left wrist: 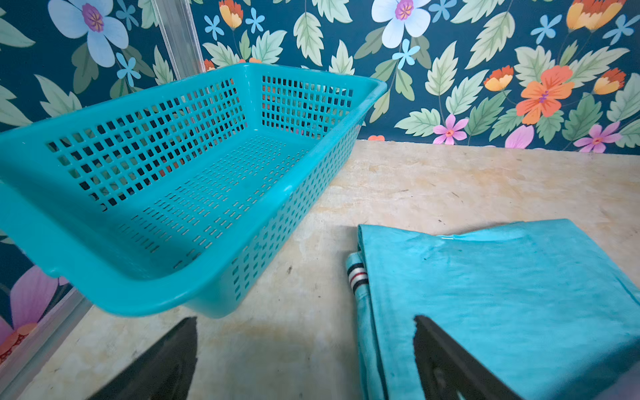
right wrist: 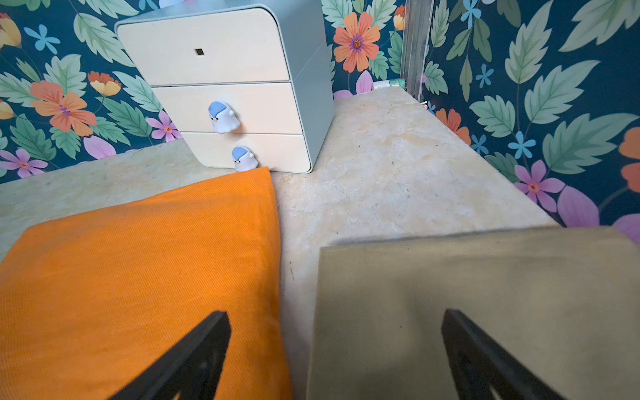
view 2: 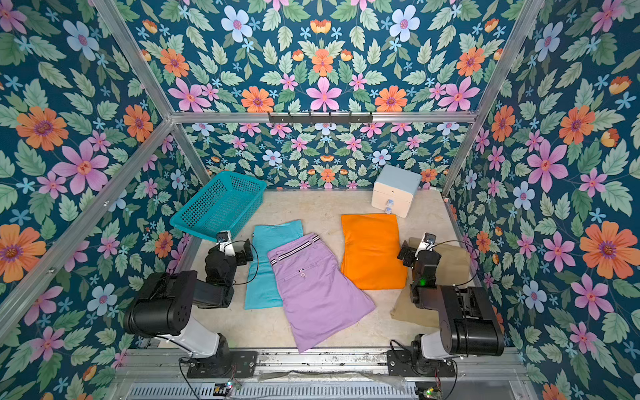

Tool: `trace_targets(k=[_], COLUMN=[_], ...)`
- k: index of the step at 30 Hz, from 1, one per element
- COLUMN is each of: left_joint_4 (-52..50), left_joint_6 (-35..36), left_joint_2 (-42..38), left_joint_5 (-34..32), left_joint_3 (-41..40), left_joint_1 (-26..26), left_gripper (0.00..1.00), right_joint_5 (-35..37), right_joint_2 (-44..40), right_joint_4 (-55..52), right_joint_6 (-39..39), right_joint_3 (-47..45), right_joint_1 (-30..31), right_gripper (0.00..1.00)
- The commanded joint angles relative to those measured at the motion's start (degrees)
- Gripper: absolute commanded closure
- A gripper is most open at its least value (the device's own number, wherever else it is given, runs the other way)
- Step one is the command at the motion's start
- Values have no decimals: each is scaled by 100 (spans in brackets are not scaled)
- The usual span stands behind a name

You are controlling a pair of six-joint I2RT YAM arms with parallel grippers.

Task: Put the folded long pants in the basket
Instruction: Pick up the long pant at the center of the board.

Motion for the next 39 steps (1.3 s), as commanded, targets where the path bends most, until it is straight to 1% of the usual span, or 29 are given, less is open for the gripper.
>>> trace_targets(k=[1,23,24,26,27,29,30,31,32,33,34,36,37,39], left_joint_4=[11,15,48,-45,-414,-1513,-1903,-2482,-3109,-3380,-3376,-3479,-3707,-3675], left_joint_6=[33,46,35,-32,-15,11,-290,-901,-1369,-1546,-1806,-2709,-3181,-3196], left_joint_2=[-16,-24,-37,-319,-606,-1398,-1698,-2010,-2245,-2336,-2326,-2175,-2068,-1656], left_joint_5=[18,-8,-208,-1251,-1563,-1670,-1736,-1658,-1437,-1126,-830,-645,-477,705], left_joint_3=[21,12,4,-8,50,348,501,740,1010,1175,1254,1384,1506,1836], left_joint_1=[1,-11,-41,-268,-369,-569,-631,-662,-649,-649,-650,-645,-629,-597], left_gripper=[0,1,1,1,1,0,1,1,0,1,0,1,1,1], right_joint_5=[-81,-85,-81,-90,-99,-142,-172,-177,-186,-102,-32,74,380,743], right_joint_2=[-1,-1,-1,-1,-1,-1,-1,-8,-10,-37,-278,-1137,-1644,-2511], right_joint_4=[64,62,63,64,59,41,41,40,48,83,-226,-1383,-2060,-3151], right_joint_6=[-65,-65,-65,-65,-48,-22,-12,-7,-10,2,-1,-96,116,1735], right_joint_3=[28,31,29,31,38,42,45,33,30,42,102,380,564,887], right_joint_1=[7,7,7,7,7,-14,-34,-37,-45,-45,-33,78,173,169], right_gripper=[1,1,1,1,1,1,1,1,1,1,1,1,1,2])
